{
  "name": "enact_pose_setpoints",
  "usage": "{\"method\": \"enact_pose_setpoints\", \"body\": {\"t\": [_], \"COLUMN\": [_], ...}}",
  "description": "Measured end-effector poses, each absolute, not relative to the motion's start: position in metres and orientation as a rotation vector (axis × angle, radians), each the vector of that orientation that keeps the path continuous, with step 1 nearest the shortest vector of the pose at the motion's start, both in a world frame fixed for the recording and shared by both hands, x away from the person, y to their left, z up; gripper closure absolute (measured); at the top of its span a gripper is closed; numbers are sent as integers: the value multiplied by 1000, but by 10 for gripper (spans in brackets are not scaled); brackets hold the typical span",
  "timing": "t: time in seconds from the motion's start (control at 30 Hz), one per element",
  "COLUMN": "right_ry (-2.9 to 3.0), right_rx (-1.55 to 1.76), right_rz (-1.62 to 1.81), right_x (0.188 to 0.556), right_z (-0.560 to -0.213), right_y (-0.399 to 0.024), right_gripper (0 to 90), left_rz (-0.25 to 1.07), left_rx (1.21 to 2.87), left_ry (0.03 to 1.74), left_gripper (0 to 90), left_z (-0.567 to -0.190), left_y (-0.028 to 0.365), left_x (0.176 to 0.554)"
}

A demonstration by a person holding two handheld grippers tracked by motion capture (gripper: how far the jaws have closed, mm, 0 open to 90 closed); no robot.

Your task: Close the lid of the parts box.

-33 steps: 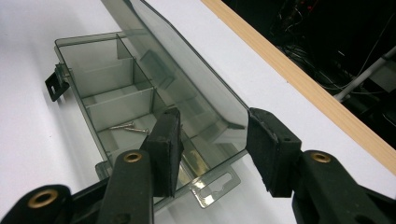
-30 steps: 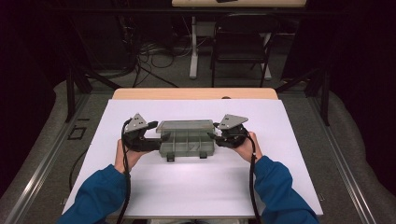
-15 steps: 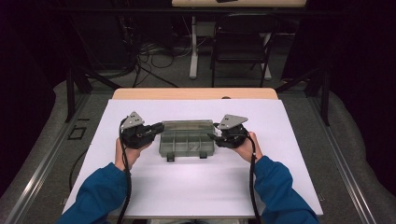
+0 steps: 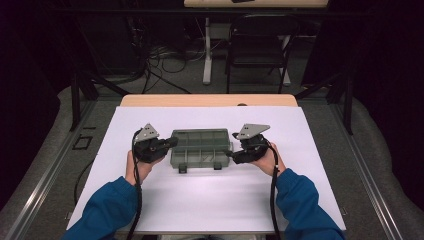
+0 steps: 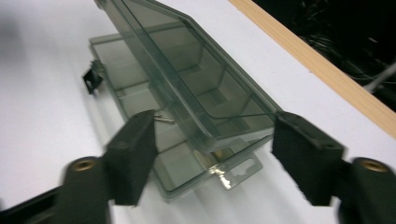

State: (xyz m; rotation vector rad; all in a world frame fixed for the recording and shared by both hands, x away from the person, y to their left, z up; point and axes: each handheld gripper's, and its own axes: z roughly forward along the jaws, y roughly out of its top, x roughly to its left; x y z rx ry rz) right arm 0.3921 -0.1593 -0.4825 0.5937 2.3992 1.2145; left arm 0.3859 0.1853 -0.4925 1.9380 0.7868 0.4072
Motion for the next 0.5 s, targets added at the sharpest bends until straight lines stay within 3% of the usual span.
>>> {"method": "enact_pose_setpoints", "body": {"t": [0.2,0.3,0.5], "right_ry": [2358,2328,2308], "right_rx": [608,628,652], "right_rz": [1317,1357,1322], "right_x": [387,386,385], "right_z": [-473,-472,-478], "right_y": [-160,-156,-151], "right_gripper": [579,749,884], "left_rz": [409,407,403], "left_rx": [1947,1951,1959], "left_ry": [779,778,772], "left_gripper": [877,887,897], "left_z": [-495,-496,-499], "left_y": [185,184,183], "left_x": [385,385,385]}}
